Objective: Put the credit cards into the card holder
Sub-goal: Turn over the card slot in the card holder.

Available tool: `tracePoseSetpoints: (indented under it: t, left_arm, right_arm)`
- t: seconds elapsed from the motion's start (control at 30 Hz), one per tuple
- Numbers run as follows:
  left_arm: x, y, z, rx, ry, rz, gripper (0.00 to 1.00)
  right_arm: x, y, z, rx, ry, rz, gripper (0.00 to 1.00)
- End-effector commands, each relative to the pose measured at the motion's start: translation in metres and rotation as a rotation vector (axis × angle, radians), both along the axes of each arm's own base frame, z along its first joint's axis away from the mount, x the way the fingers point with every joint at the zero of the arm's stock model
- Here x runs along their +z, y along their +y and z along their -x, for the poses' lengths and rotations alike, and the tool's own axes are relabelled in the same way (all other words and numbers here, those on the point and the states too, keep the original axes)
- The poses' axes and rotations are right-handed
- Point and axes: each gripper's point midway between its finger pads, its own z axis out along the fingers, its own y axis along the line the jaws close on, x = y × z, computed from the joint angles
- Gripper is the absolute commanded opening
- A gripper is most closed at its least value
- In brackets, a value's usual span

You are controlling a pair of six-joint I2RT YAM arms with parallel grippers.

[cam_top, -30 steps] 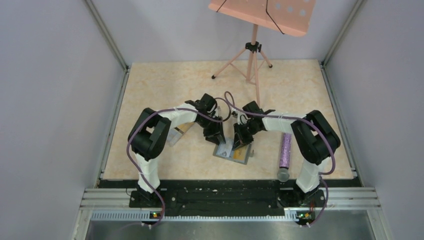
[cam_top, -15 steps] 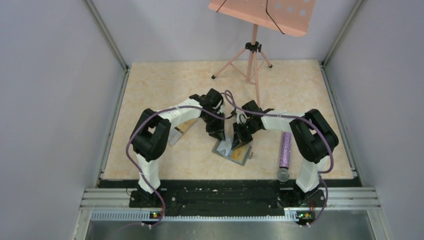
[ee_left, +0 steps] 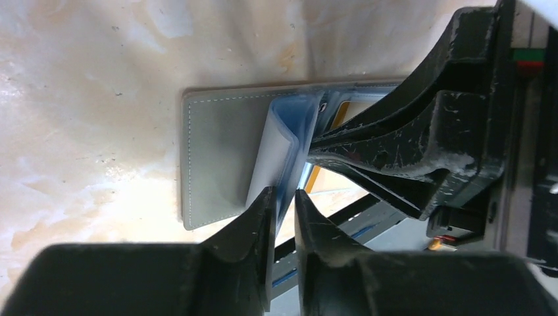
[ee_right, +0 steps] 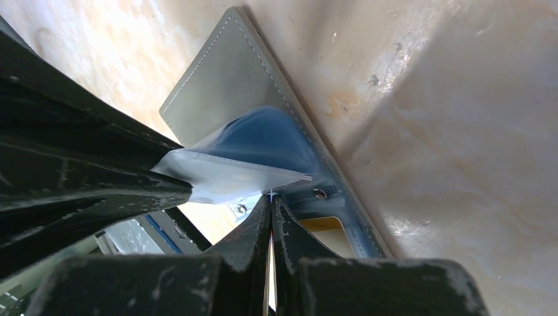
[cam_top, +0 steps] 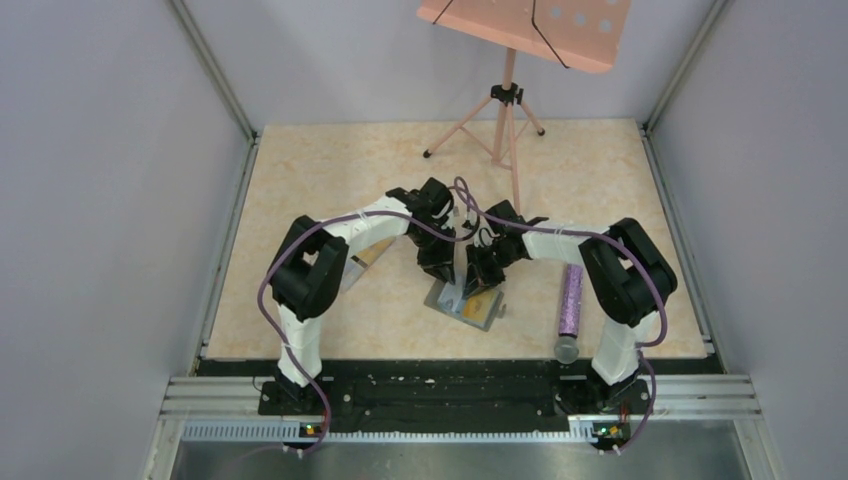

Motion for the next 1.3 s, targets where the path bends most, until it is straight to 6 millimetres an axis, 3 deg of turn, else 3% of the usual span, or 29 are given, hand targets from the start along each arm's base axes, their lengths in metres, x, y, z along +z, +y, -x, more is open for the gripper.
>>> tracePoseSetpoints:
  t: [0.0, 0.1, 0.23, 0.5, 0.7, 1.03, 1.27]
  left_arm:
    - [0.004, -0.009, 0.004, -0.064, -0.009, 0.010, 0.25]
    - [0.004, -0.001, 0.004, -0.087, -0.015, -0.043, 0.32]
    - [0.004, 0.005, 0.005, -0.113, -0.030, -0.098, 0.32]
    - [0.008, -0.002, 0.007, -0.189, -0.060, -0.156, 0.36]
    - [0.009, -0.014, 0.010, -0.207, -0.056, -0.106, 0.37]
    - [0.040, -0.036, 0.006, -0.196, -0.115, 0.042, 0.39]
    - [0.049, -0.043, 0.008, -0.196, -0.135, 0.104, 0.37]
  right_arm:
    - [0.017, 0.016, -0.018, 0.019, -0.096, -0.048, 0.00]
    - [0.018, 0.017, -0.019, 0.019, -0.098, -0.054, 0.00]
    - [0.019, 0.018, -0.019, 0.020, -0.097, -0.061, 0.00]
    - [0.017, 0.018, -0.017, 0.022, -0.089, -0.064, 0.00]
    - [0.018, 0.019, -0.017, 0.022, -0.089, -0.066, 0.00]
    - [0.018, 0.018, -0.018, 0.018, -0.093, -0.064, 0.00]
    - [0.021, 0.017, -0.021, 0.010, -0.101, -0.068, 0.00]
